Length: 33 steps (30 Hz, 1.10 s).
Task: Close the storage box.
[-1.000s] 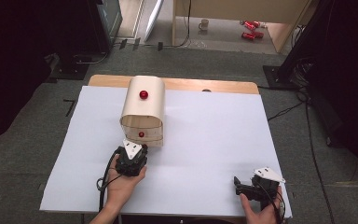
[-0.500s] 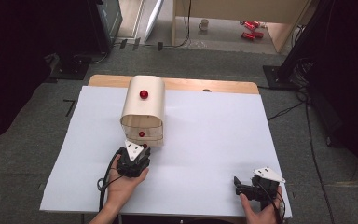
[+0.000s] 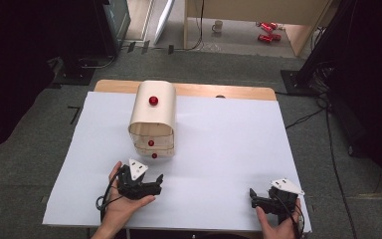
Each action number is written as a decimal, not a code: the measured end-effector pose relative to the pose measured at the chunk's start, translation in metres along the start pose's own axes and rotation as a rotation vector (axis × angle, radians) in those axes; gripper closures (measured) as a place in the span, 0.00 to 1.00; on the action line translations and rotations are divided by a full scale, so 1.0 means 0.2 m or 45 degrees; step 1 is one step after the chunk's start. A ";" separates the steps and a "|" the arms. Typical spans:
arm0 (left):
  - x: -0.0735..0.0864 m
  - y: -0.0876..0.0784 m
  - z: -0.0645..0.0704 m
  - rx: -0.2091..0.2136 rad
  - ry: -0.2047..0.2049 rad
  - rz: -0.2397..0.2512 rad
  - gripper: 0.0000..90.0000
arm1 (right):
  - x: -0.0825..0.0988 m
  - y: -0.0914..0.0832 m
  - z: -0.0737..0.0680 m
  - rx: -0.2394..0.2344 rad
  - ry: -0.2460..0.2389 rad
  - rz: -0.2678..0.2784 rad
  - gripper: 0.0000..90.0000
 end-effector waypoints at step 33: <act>0.34 -0.19 -0.69 -0.277 -0.130 -0.082 0.08 | 0.00 0.00 0.00 0.001 0.000 -0.001 0.00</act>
Point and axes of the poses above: each handheld gripper's, and its own axes: y roughly forward along the jaws, x roughly out of its underside, z roughly to its right, the point moved 8 cm from there along y, roughly forward along the jaws, and after that the axes turned 1 degree about -x, right-handed, at the moved point
